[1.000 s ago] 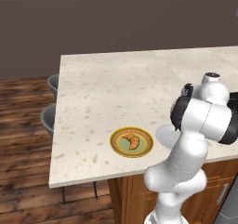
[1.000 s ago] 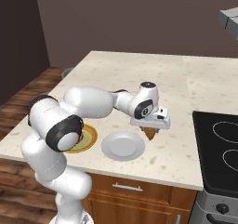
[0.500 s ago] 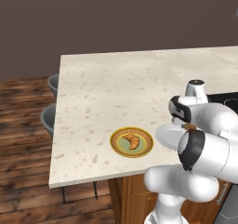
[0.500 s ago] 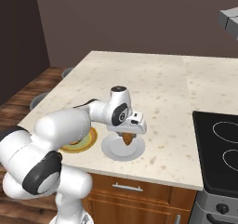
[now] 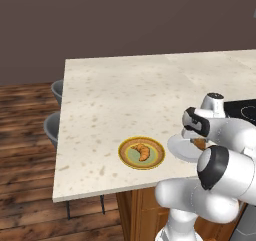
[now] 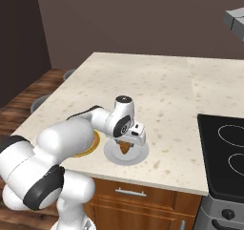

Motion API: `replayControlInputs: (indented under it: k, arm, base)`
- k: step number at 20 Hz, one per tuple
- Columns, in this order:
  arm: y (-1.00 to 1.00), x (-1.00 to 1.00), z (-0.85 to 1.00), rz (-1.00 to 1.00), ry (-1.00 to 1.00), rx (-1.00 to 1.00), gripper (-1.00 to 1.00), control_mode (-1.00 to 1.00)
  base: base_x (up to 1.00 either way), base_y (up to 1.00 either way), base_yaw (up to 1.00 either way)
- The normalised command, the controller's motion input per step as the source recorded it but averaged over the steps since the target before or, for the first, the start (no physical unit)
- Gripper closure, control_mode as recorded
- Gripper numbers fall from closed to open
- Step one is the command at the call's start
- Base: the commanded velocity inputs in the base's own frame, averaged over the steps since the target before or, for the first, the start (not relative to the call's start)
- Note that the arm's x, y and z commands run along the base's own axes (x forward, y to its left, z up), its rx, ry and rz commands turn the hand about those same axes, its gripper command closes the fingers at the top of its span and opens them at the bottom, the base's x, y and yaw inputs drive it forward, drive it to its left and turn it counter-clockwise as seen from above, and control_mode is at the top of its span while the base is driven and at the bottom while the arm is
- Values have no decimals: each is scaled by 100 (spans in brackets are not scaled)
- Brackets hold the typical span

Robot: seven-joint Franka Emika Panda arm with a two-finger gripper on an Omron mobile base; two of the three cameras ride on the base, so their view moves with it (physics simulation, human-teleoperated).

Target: Place the pastries on the plates.

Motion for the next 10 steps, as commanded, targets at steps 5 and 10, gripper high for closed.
replayControlInputs:
  k: [5, 10]
  arm:
    - [3, 5, -23, 0, 1, 0, 100, -100]
    - [0, 6, -19, 0, 0, 0, 100, -100]
  base:
    - [0, 0, 0]
    - [0, 0, 0]
